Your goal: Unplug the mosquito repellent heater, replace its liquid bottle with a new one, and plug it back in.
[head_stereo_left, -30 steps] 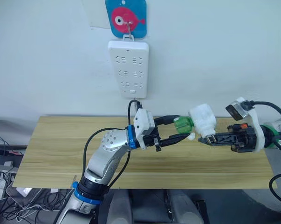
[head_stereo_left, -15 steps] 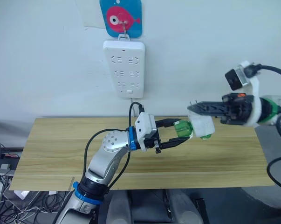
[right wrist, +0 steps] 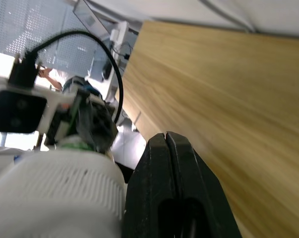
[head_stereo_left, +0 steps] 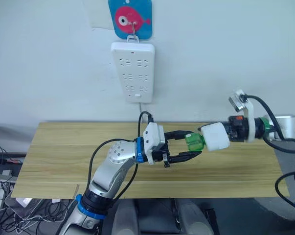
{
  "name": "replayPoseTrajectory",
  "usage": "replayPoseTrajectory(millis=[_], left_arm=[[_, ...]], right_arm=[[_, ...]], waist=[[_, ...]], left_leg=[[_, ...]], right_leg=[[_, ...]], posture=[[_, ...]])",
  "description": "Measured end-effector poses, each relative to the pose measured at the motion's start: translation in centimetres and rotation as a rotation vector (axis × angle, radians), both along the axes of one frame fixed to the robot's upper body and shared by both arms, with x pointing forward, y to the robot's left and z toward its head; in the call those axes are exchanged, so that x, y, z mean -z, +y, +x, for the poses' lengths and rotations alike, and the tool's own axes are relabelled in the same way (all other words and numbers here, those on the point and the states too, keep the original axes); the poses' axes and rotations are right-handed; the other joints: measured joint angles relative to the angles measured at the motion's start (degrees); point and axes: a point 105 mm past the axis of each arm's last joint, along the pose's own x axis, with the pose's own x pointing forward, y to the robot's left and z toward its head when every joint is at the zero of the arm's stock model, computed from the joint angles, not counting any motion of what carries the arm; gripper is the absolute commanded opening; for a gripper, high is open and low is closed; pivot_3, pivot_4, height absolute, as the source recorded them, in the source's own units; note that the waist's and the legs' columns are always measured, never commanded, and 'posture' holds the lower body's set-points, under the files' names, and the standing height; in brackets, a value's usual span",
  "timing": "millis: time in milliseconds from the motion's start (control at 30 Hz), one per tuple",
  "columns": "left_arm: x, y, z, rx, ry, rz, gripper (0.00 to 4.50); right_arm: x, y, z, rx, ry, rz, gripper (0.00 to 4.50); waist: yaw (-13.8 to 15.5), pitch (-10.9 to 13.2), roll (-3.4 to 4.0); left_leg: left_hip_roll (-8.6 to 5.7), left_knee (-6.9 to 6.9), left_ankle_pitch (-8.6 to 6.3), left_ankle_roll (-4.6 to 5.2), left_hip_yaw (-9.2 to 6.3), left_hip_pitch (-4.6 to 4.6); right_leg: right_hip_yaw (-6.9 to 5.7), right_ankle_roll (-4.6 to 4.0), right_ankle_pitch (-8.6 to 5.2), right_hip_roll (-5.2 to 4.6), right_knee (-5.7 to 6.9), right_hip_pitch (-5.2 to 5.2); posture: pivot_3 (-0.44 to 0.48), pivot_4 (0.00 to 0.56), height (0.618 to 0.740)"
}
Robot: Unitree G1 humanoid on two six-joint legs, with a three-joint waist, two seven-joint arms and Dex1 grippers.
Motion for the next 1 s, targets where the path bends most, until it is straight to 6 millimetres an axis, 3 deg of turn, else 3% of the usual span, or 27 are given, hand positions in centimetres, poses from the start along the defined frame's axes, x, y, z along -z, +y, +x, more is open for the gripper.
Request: replayPoseTrajectory(millis=[400, 533, 600, 700, 800, 1000], left_arm=[[-1.4, -0.7, -0.9, 0.048, -0.071, -0.025, 2.22], [-1.7, -0.3, 0.2, -0.009, -0.058, -0.043, 2.22], [-1.1, 0.1, 0.9, -0.042, -0.019, -0.028, 2.22], [0.0, 1.7, 2.2, -0.083, 0.112, 0.011, 2.22], [1.0, 3.3, 2.5, -0.074, 0.294, 0.034, 2.22], [1.7, 5.7, 1.3, 0.054, 0.690, 0.034, 2.22]], right_arm=[[-1.3, -1.2, -4.1, -0.038, 0.064, 0.057, 0.02], [0.4, 0.6, -5.1, -0.087, 0.048, -0.001, 0.02], [1.2, 0.2, -4.1, -0.038, -0.019, -0.079, 0.02], [1.4, -1.7, -2.4, 0.031, -0.193, -0.213, 0.62], [1.1, -3.5, -1.5, 0.017, -0.368, -0.320, 1.62], [2.6, -3.9, -1.2, -0.179, -0.753, -0.476, 3.89]], waist=[[0.5, 0.0, -0.03], [0.4, 0.0, -0.04], [0.4, 0.0, -0.03], [0.4, 0.0, -0.01], [0.3, 0.0, -0.02], [-0.1, 0.0, -0.02]], left_leg=[[-0.02, -0.01, -0.01, 0.02, 0.00, 0.01], [-0.01, 0.01, -0.01, 0.01, -0.05, 0.02], [-0.03, 0.02, 0.00, 0.00, -0.02, 0.02], [0.01, 0.02, 0.01, -0.01, -0.03, 0.02], [0.05, 0.05, 0.01, -0.01, -0.05, 0.03], [0.02, 0.05, 0.01, -0.02, -0.07, 0.08]], right_leg=[[0.02, 0.00, 0.00, 0.02, -0.04, 0.04], [0.01, 0.00, 0.00, 0.06, -0.01, 0.04], [0.02, 0.01, -0.01, 0.02, 0.00, 0.02], [-0.02, 0.02, -0.01, 0.02, 0.02, -0.04], [-0.06, 0.03, -0.03, 0.02, -0.03, -0.05], [-0.07, 0.04, -0.03, 0.02, 0.02, 0.02]], posture=[[-0.146, 0.294, 0.740], [-0.152, 0.293, 0.740], [-0.161, 0.292, 0.740], [-0.175, 0.289, 0.740], [-0.184, 0.288, 0.740], [-0.181, 0.287, 0.740]])
